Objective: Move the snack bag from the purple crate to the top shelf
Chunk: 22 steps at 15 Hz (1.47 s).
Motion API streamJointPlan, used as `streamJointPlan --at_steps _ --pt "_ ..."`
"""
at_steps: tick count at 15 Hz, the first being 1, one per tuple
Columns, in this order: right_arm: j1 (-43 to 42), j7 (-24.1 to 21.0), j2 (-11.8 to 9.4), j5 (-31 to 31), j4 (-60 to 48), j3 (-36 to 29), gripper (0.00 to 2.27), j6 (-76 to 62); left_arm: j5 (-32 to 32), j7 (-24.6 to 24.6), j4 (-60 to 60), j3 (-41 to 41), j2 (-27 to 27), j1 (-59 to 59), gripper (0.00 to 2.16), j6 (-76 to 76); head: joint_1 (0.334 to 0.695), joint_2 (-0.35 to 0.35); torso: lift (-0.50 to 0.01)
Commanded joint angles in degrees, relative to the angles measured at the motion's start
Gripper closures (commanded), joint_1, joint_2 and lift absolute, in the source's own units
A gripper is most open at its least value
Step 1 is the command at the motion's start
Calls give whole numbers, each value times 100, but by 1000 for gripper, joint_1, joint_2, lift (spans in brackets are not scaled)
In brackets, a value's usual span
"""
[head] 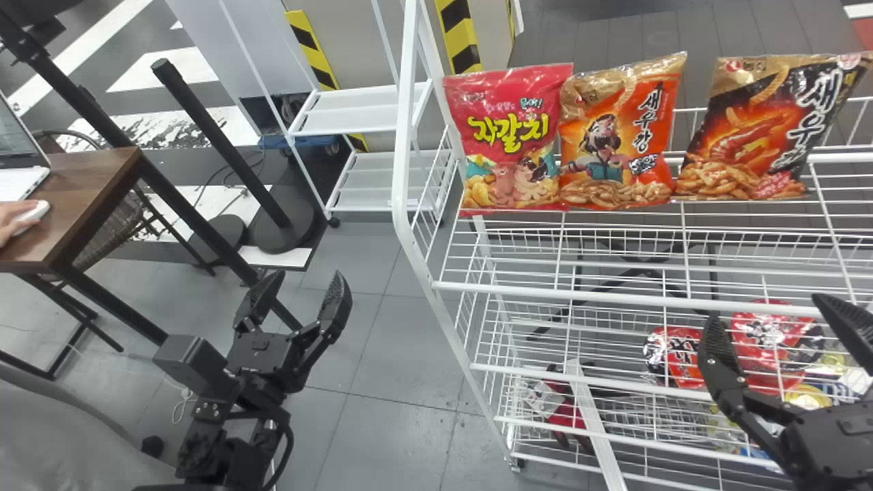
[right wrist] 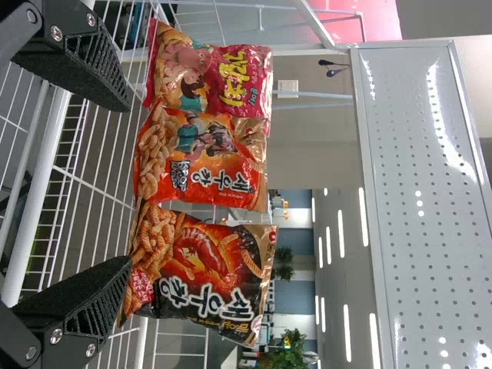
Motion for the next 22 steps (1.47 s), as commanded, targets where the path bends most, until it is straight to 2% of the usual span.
streamJointPlan --at_steps 1,14,18,22 --pt "13 0 14 32 33 5 120 -150 1 -11 5 0 -19 1 130 8 695 350 0" --pt "4 0 14 23 41 14 124 -185 1 -55 5 -9 -19 1 130 148 695 350 0" --pt "4 -413 14 -12 103 137 113 -414 1 -64 5 -9 -19 -25 130 289 695 350 -19" --pt "4 -439 14 -12 129 119 110 -449 1 -99 14 0 -37 -34 130 324 695 350 -35"
